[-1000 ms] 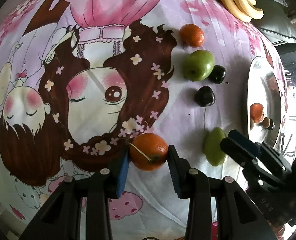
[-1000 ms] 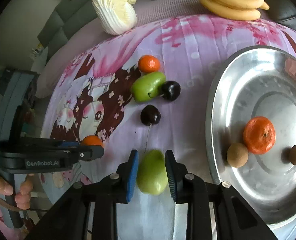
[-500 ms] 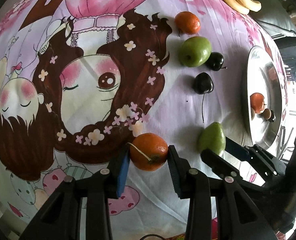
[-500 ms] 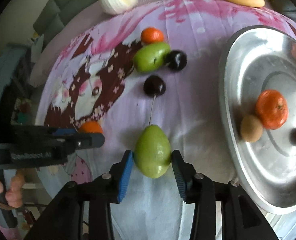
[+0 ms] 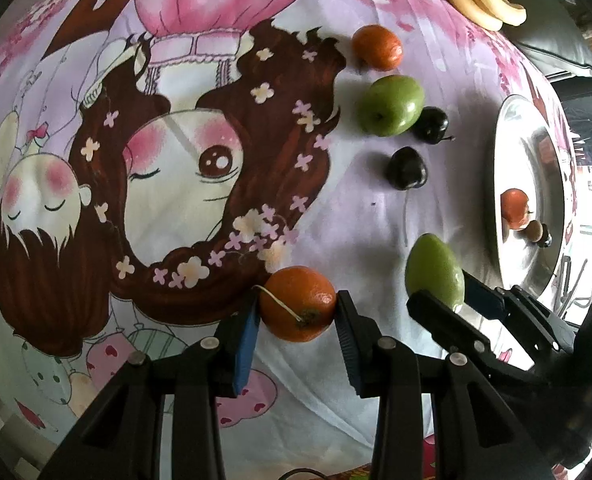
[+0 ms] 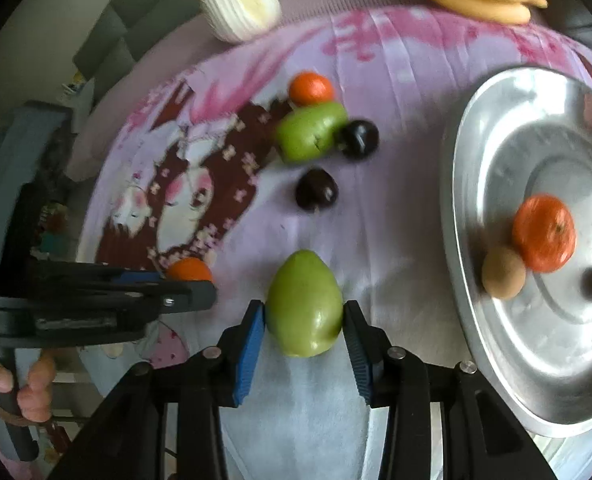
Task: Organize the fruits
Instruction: 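Lift the green fruit with the right tool while the left tool holds the tangerine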
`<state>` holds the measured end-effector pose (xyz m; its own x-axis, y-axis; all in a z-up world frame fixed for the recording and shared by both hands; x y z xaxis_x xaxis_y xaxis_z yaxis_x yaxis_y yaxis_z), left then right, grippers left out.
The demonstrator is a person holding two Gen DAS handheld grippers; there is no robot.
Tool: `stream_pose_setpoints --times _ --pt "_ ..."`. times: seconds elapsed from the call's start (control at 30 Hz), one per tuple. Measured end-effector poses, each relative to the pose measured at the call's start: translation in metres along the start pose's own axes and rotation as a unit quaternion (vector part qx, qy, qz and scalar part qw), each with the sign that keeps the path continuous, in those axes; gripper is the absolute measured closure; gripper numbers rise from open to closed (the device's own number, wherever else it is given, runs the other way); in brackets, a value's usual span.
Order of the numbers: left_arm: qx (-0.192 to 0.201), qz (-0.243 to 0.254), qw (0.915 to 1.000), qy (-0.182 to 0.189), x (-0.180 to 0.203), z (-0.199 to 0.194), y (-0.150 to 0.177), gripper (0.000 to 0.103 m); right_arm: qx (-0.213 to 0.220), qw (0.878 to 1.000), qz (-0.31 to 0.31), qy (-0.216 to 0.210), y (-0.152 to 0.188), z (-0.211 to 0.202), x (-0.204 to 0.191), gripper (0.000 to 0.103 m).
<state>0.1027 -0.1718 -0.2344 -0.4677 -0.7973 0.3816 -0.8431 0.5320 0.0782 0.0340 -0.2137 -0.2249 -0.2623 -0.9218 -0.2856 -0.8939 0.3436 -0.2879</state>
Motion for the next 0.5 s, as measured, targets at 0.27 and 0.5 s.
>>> stream_pose_setpoints --times 0.27,0.5 --pt "0.025 0.020 0.9995 0.003 0.028 -0.026 -0.008 0.064 0.037 0.999 0.018 -0.024 -0.011 -0.030 0.012 0.060" --pt "0.049 0.058 0.9970 0.014 0.079 -0.045 -0.030 0.064 0.087 0.994 0.059 -0.003 -0.027 -0.067 0.048 0.060"
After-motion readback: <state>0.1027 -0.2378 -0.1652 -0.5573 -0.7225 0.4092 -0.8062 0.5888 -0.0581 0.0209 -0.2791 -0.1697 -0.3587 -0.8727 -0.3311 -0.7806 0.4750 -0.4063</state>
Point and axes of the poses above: each gripper's, at about its wrist camera, not at the fingertips, and z roughly the way its jaws point, x to its right, y to its underside, the point moved 7 cm from there along z, roughly the way its jaws point, and after that the axes turned 10 degrees about y, right-handed, at the moved point
